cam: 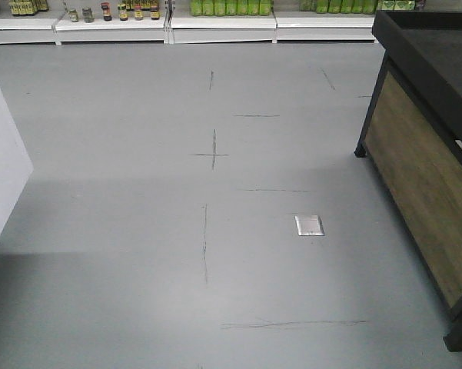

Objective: Pick three apples into basket with both arms
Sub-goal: 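Drive the base forward along the aisle toward the fruit tables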

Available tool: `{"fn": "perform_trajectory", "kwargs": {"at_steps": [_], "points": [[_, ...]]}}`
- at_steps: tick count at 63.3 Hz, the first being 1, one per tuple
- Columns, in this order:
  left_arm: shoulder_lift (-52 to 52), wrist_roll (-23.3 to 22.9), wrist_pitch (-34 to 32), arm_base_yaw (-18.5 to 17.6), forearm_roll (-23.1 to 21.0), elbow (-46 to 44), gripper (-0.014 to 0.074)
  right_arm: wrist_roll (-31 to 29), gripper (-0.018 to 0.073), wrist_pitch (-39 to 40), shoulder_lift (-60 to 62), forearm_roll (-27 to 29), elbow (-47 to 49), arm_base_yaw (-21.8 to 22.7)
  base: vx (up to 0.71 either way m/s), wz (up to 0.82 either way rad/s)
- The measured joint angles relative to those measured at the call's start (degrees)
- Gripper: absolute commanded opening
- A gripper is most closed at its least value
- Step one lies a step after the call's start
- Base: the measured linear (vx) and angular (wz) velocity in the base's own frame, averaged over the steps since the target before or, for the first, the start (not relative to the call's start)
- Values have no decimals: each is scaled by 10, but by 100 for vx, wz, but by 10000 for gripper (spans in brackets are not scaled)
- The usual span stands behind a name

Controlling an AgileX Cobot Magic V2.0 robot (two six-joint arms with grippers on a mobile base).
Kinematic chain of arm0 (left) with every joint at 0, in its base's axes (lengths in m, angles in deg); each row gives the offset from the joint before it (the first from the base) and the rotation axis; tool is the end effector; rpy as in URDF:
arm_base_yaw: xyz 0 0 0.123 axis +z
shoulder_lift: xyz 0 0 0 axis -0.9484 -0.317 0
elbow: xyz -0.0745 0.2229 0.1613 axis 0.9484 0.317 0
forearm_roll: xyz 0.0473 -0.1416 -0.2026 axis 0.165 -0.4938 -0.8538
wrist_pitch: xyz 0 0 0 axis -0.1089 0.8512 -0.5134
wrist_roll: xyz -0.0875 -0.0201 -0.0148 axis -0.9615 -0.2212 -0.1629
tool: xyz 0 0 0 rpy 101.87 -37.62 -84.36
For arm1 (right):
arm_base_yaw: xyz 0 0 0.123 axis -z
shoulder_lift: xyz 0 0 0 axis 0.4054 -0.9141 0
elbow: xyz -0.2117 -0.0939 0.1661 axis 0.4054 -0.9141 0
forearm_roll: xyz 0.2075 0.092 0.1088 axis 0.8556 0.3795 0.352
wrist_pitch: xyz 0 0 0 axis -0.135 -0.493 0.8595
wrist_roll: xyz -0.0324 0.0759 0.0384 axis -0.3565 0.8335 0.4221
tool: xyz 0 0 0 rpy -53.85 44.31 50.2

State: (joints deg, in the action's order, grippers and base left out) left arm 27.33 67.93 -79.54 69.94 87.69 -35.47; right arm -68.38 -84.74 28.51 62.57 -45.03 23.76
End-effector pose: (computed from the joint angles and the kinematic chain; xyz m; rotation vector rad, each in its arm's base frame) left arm 0.0566 -0.0005 0.1968 -0.0977 1.5882 -0.1204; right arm 0.0568 -0.0003 0.1984 -0.0466 1.5674 -0.0501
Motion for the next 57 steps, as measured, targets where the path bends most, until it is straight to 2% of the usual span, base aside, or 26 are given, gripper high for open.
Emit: {"fn": "perform_trajectory", "kwargs": {"at_steps": [57], "points": [[0, 0, 0, 0, 0, 0, -6, 0, -9, 0, 0, 0, 0, 0, 0, 0]]}}
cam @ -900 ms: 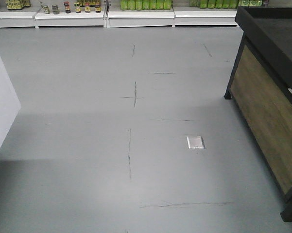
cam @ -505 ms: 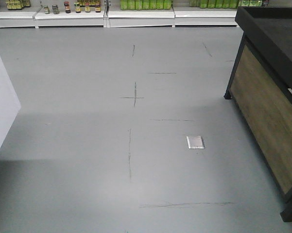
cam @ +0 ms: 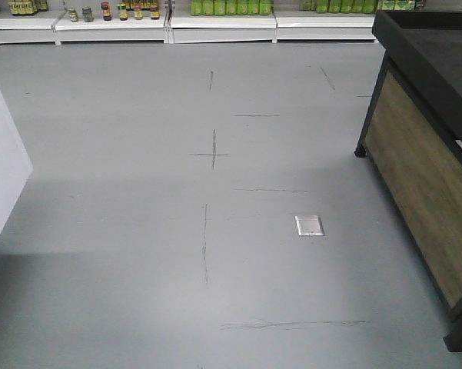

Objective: Pick three apples into basket with both arms
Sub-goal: 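Drive the base forward along the aisle toward the fruit tables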

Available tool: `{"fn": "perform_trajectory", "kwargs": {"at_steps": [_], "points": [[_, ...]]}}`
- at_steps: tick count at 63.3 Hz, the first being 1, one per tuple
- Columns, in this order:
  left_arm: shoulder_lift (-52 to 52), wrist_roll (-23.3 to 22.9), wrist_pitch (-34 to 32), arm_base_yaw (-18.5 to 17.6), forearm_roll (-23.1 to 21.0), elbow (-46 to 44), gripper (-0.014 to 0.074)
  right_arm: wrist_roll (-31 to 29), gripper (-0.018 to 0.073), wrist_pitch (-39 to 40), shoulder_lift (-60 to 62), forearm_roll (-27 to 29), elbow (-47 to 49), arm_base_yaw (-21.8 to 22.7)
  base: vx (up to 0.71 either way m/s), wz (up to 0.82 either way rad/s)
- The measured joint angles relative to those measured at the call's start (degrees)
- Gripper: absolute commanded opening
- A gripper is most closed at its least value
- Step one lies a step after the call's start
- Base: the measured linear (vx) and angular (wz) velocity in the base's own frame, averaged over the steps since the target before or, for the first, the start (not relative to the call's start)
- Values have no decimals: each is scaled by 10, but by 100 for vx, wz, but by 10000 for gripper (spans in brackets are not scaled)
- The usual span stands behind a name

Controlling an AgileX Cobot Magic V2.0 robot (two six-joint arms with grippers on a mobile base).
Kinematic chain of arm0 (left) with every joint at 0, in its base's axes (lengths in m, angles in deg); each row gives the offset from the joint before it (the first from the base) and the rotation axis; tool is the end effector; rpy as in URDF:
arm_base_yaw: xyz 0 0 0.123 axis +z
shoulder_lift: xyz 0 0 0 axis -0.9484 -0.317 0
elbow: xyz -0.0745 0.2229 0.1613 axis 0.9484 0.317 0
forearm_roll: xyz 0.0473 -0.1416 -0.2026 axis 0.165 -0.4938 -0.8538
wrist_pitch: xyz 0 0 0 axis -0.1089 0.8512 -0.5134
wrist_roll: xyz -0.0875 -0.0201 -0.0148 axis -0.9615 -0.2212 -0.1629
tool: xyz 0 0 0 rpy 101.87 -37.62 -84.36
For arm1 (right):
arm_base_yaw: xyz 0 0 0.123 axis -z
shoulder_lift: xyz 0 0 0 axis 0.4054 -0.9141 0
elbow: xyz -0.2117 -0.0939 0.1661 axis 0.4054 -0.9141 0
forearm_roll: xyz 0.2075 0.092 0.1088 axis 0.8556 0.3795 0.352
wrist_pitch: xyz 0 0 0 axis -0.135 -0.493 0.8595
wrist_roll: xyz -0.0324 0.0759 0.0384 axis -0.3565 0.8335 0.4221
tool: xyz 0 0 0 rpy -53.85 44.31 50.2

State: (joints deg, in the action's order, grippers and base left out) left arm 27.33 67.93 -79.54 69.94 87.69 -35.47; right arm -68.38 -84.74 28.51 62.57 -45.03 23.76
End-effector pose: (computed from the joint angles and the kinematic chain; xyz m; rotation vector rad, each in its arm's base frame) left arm 0.0566 -0.0005 0.1968 -0.0977 1.5882 -0.1204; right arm 0.0568 -0.0003 0.1984 -0.0466 1.5674 -0.0501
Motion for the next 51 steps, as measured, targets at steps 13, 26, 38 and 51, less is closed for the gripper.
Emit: {"fn": "perform_trajectory", "kwargs": {"at_steps": [13, 26, 38, 51], "points": [[0, 0, 0, 0, 0, 0, -6, 0, -9, 0, 0, 0, 0, 0, 3, 2], [0, 0, 0, 0, 0, 0, -6, 0, -9, 0, 0, 0, 0, 0, 9, 3], [0, 0, 0, 0, 0, 0, -6, 0, -9, 0, 0, 0, 0, 0, 14, -3], [0, 0, 0, 0, 0, 0, -6, 0, -9, 0, 0, 0, 0, 0, 15, -6]]}}
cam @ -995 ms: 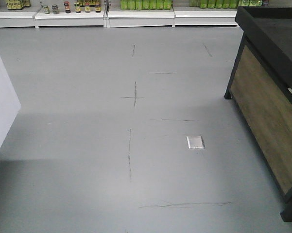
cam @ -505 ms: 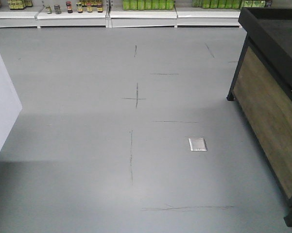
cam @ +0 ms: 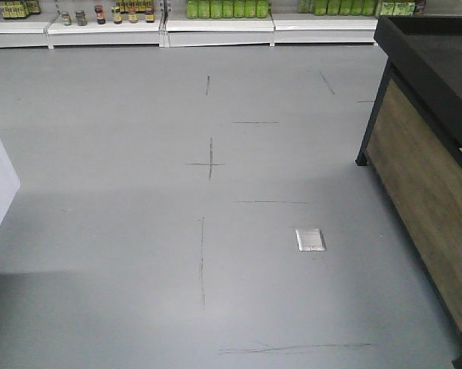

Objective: Pick three apples into basket with both arms
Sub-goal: 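Drive the base forward along the aisle toward the fruit tables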

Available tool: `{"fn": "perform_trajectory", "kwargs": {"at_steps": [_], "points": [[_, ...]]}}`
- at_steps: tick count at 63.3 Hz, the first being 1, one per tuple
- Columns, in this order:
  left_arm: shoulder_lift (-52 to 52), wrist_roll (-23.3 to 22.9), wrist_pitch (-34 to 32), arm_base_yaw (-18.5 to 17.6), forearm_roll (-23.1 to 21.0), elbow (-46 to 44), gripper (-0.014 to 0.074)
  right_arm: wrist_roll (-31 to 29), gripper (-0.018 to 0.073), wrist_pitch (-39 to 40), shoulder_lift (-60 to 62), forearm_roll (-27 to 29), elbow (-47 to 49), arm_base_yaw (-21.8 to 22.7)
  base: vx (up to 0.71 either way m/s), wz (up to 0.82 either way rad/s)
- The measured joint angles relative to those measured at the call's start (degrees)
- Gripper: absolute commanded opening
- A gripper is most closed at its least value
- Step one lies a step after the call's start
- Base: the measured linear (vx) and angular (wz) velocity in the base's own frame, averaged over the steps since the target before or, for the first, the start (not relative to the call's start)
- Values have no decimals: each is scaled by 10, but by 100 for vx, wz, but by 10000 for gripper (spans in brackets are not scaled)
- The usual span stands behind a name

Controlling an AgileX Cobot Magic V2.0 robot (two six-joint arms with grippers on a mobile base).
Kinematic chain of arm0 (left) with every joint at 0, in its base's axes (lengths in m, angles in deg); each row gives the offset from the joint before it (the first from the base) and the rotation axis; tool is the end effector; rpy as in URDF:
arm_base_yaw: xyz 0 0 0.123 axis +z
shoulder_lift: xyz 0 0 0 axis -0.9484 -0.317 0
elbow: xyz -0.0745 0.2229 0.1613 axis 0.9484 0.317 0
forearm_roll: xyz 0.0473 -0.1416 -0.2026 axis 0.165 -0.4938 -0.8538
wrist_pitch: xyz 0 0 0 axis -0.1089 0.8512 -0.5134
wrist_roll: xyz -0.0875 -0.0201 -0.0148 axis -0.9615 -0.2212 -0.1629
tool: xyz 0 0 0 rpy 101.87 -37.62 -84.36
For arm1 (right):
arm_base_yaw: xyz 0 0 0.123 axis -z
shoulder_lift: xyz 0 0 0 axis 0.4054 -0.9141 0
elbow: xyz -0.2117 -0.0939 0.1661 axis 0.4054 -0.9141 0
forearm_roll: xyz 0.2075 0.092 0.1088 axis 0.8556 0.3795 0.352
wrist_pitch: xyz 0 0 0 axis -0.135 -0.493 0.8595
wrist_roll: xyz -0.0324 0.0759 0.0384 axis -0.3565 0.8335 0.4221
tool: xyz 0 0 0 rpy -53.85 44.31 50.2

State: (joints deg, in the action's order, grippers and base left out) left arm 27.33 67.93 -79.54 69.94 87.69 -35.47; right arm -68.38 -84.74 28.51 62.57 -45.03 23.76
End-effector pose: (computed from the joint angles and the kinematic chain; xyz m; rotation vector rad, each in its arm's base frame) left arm 0.0566 -0.0005 0.1968 -0.0977 1.5882 -0.1204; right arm 0.0568 -0.0003 0.1984 -0.0466 1.5674 -0.0501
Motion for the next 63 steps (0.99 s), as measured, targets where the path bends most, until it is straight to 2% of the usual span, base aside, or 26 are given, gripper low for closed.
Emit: {"fn": "perform_trajectory", "kwargs": {"at_steps": [63], "points": [[0, 0, 0, 0, 0, 0, -6, 0, -9, 0, 0, 0, 0, 0, 19, 5]]}}
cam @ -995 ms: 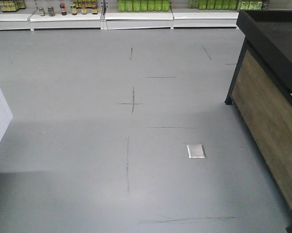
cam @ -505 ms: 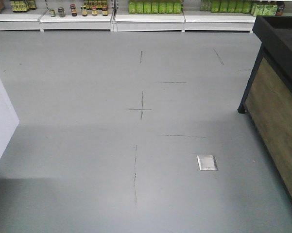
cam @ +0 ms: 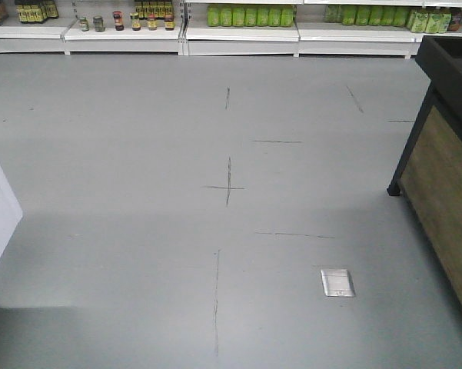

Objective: Pick three apples into basket with both arms
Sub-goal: 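Drive the base forward along the aisle toward the fruit tables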

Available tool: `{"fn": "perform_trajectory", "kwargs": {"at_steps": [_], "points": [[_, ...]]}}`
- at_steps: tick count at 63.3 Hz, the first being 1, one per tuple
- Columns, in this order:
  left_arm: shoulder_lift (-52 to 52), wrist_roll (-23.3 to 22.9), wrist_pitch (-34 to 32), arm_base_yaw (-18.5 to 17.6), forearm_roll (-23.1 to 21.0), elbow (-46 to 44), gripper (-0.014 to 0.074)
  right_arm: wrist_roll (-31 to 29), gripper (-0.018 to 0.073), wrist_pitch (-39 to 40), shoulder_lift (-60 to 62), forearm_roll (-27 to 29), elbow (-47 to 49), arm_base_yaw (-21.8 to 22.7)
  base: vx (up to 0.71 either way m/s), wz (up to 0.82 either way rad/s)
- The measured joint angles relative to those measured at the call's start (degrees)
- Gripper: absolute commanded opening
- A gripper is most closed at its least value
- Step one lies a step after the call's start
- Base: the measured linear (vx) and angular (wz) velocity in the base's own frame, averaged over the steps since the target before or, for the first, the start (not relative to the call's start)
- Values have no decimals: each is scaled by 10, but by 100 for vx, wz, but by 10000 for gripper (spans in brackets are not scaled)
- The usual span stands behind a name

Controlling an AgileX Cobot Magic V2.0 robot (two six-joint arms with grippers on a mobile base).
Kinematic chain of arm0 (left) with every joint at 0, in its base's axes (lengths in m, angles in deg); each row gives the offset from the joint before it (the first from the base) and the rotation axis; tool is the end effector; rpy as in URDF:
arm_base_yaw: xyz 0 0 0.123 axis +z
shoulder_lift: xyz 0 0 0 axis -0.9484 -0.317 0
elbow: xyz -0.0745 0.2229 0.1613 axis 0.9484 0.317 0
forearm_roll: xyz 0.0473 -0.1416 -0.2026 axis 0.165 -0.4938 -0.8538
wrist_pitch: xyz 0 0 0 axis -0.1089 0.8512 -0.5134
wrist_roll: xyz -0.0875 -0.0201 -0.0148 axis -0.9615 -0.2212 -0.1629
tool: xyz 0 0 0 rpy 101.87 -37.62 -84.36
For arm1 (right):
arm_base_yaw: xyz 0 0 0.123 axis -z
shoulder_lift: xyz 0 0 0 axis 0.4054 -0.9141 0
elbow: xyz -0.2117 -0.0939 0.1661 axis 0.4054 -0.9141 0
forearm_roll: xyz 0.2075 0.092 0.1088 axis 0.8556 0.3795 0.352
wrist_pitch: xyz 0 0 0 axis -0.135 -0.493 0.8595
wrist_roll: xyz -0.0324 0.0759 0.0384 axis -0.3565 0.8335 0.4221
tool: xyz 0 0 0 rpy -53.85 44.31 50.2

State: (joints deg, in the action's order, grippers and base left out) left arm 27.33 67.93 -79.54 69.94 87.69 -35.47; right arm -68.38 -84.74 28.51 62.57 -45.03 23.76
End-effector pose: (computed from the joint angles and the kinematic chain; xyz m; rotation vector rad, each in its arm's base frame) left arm 0.0566 -0.0005 0.1968 -0.0977 1.5882 -0.1204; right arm 0.0568 -0.0003 0.1984 -0.0466 1.5674 -0.0501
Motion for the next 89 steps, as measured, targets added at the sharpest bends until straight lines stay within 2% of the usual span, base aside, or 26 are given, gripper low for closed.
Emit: {"fn": "perform_trajectory", "kwargs": {"at_steps": [38, 89], "points": [[0, 0, 0, 0, 0, 0, -6, 0, -9, 0, 0, 0, 0, 0, 18, 1], [0, 0, 0, 0, 0, 0, -6, 0, -9, 0, 0, 0, 0, 0, 4, -8]]}}
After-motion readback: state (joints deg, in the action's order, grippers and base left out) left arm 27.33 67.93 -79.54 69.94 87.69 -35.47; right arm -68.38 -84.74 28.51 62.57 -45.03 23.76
